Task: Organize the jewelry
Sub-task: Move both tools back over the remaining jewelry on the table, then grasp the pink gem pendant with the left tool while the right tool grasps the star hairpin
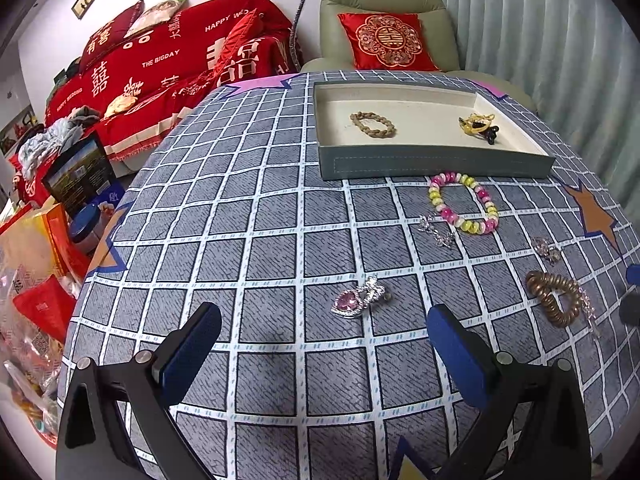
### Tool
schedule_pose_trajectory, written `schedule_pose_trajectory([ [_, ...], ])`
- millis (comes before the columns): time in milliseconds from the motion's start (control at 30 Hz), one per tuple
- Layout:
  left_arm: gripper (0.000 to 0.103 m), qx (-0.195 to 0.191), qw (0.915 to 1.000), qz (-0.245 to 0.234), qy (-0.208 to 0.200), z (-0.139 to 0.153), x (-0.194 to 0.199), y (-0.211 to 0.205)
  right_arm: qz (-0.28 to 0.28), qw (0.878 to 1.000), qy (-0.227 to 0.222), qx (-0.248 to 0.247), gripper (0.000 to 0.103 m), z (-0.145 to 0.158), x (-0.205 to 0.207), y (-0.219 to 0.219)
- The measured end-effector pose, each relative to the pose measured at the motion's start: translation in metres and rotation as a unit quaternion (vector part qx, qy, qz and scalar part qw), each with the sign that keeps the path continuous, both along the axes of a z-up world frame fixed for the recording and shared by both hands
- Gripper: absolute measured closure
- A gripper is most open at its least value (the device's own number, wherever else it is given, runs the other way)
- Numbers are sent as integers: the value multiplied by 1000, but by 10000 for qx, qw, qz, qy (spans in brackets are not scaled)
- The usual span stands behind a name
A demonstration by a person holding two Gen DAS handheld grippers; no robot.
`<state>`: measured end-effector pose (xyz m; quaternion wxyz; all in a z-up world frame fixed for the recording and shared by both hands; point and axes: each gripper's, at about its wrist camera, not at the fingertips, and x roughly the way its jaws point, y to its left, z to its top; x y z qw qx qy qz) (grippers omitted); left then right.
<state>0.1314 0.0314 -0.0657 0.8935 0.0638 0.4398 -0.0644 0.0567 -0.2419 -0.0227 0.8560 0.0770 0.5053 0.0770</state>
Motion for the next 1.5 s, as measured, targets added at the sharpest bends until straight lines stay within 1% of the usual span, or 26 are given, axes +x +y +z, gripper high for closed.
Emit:
schedule_pose_trajectory([
  [167,0,-20,9999,-118,-5,0,-2,-3,-63,9999,93,-58,0,-9,-9,4],
  [200,2,-8,9999,-135,3,0,-2,-3,-78,9999,110,-84,0,-11,-10,5],
  [267,2,19,9999,-161,33,-1,0,-4,-87,9998,113,-145,0,-14,-12,8],
  [333,7,20,9998,-214,51,-2,2,-5,-81,9997,133,-203,0,-17,-12,12],
  [367,12,-15,9997,-250,-47,-3,2,-6,-74,9996,135,-222,1,-18,-11,13],
  [400,12,-14,9996,-281,-6,-4,3,-7,-65,9996,135,-253,2,-19,-11,15],
  [533,13,-24,9993,-381,33,-5,5,-9,-75,9988,163,-447,13,-24,-8,20],
  [567,14,-19,9992,-403,31,-6,5,-10,-86,9987,177,-469,14,-25,-7,21],
  [600,22,-24,9991,-432,38,-6,5,-11,-103,9984,166,-540,16,-26,-7,22],
  [700,23,-96,9988,-478,84,-6,5,-12,-27,9969,128,-778,22,-27,-6,28],
  [767,24,-114,9987,-498,88,-5,5,-12,27,9960,120,-881,23,-27,-7,31],
  [867,32,-190,9981,-578,106,-4,4,-14,88,9940,127,-1084,24,-29,-7,36],
  [933,34,-193,9979,-607,105,-4,2,-15,126,9933,120,-1140,26,-29,-7,37],
  [967,43,-257,9975,-653,121,-3,1,-16,132,9933,130,-1140,27,-29,-7,38],
  [1000,48,-349,9967,-719,150,-3,0,-17,134,9932,139,-1147,29,-28,-7,37],
  [1033,48,-323,9967,-733,142,-2,-2,-18,139,9932,142,-1148,32,-28,-7,38],
  [1067,53,-333,9965,-759,138,-2,-2,-19,145,9932,140,-1150,33,-28,-7,38],
  [1100,60,-350,9962,-783,132,-1,-3,-19,158,9931,142,-1150,37,-27,-8,38],
  [1167,65,-355,9960,-805,128,0,-5,-20,185,9930,146,-1157,43,-26,-7,41],
  [1200,74,-363,9960,-804,123,0,-6,-21,196,9929,147,-1161,48,-26,-7,41],
  [1233,75,-375,9959,-812,112,1,-7,-21,208,9928,148,-1168,55,-25,-7,42],
  [1267,75,-402,9958,-815,121,1,-7,-20,210,9928,142,-1175,60,-25,-7,43],
  [1300,75,-420,9957,-821,123,2,-8,-20,213,9926,133,-1187,70,-24,-7,44],
  [1333,76,-427,9956,-828,120,2,-8,-20,216,9925,128,-1197,84,-24,-7,44],
  [1400,76,-448,9956,-814,90,3,-11,-20,194,9926,115,-1195,84,-23,-7,44],
  [1500,76,-596,9954,-751,75,8,-12,-17,127,9942,111,-1064,84,-23,-9,37],
])
